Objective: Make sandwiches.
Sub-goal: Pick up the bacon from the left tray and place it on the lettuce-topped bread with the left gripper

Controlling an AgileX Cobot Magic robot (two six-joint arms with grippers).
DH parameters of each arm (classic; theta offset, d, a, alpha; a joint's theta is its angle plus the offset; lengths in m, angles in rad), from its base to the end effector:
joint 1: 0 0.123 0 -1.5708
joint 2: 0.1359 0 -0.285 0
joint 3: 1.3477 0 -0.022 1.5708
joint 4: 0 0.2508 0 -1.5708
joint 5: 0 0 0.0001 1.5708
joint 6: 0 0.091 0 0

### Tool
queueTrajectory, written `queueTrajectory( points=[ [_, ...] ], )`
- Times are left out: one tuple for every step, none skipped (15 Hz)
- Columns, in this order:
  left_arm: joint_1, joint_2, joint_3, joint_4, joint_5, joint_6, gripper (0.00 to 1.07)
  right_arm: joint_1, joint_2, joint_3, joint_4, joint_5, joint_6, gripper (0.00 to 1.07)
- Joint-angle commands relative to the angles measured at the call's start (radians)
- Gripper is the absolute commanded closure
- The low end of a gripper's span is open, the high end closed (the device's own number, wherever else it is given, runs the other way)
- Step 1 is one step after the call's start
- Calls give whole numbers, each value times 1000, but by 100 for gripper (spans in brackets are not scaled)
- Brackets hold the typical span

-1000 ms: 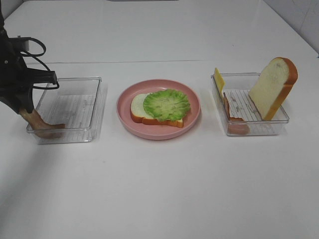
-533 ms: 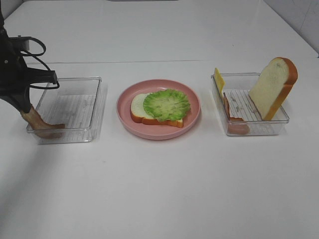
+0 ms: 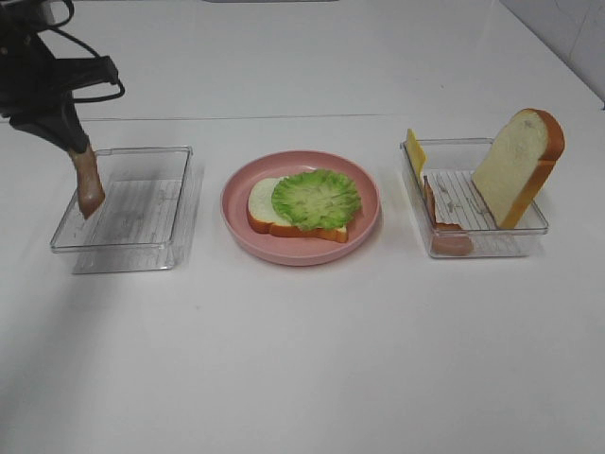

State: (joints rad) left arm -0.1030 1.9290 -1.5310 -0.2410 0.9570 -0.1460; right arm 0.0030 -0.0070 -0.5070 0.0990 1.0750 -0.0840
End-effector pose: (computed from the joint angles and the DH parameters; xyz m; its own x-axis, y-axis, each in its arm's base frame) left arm 0.4044 -0.0597 0.2333 -0.9522 -0.1803 -0.2465 -0.1125 0.9574 -0.2659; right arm -0.0076 0.0079 0.2784 -0.4512 -0.0380 -0.8916 -0.0971 0.9953 0.0067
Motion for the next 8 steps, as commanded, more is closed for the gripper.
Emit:
queueTrajectory(
  points=[
    [-2, -11, -30, -154, -13, 85, 107, -3, -13, 2, -3, -12, -4, 31],
    [-4, -11, -34, -252, -32, 146, 107, -3, -13, 2, -3, -12, -4, 31],
    [-10, -11, -34, -331, -44, 189, 107, -3, -13, 2, -3, -12, -4, 31],
    [-21, -11, -34, -404, -65, 234, 107, -3, -13, 2, -3, -12, -4, 31],
    [-36, -11, -34, -463, -87, 271, 107, -3, -13, 2, -3, -12, -4, 31],
    [-97, -10, -34, -587, -165, 337, 107, -3, -13, 2, -3, -12, -4, 31],
    [-131, -3, -34, -625, -209, 352, 107, -3, -13, 2, -3, -12, -4, 31],
    [-152, 0, -34, -646, -234, 352, 107, -3, -13, 2, -3, -12, -4, 31]
  ],
)
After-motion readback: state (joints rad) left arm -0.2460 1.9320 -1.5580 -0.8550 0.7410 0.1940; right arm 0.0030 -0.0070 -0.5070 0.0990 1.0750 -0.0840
